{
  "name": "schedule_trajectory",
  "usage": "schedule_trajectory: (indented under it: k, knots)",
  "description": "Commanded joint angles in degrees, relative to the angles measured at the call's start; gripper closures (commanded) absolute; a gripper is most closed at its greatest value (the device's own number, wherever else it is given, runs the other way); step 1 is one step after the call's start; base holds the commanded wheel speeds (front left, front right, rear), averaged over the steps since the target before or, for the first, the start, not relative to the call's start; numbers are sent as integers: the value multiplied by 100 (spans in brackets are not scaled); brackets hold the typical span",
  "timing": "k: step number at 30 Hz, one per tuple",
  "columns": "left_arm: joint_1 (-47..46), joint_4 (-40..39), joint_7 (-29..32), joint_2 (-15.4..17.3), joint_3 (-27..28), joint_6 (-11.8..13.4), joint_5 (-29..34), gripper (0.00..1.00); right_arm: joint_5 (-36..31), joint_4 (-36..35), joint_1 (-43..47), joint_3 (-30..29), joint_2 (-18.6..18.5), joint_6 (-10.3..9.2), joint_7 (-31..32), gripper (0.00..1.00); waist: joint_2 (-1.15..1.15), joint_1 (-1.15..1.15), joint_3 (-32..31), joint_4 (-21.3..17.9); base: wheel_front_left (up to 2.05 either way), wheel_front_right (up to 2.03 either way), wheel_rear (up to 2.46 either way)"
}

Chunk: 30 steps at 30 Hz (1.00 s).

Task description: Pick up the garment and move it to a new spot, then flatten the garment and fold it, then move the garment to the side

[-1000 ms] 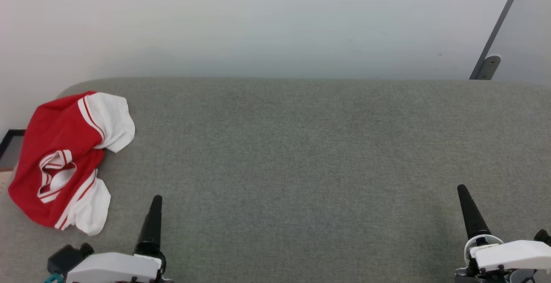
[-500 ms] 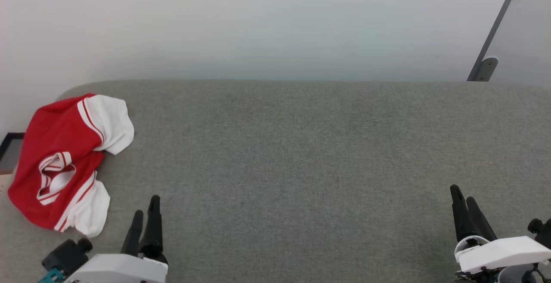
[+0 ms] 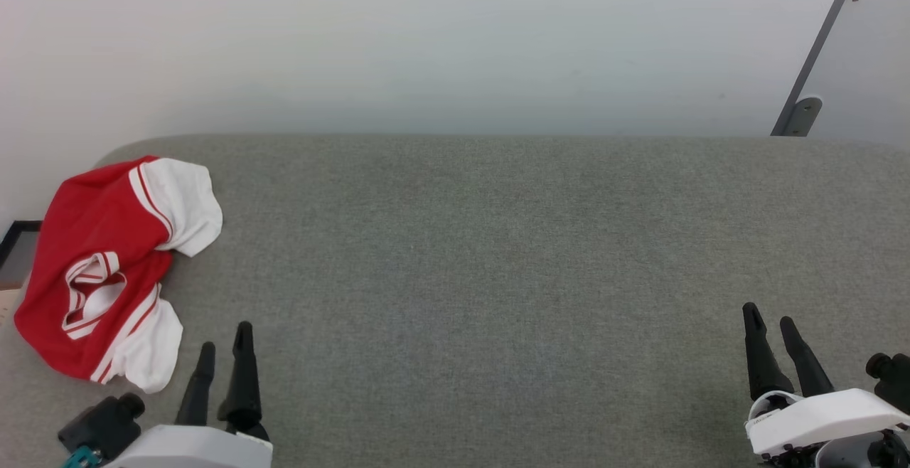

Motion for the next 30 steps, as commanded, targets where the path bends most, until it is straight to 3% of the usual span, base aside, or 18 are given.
schedule_trajectory:
  k: [1,30]
  knots:
    - [-3,-71,-53,-2,43,-48,173,0,-161,-70,-67,-28,-34,-4,-56,0,0,0,1,3,0,0,0]
    - [115,-92,-449,37,320,-306,1884,0,-1680,-117,-76,-14,-166,-6,-451,0,0,0,-28,-7,0,0,0]
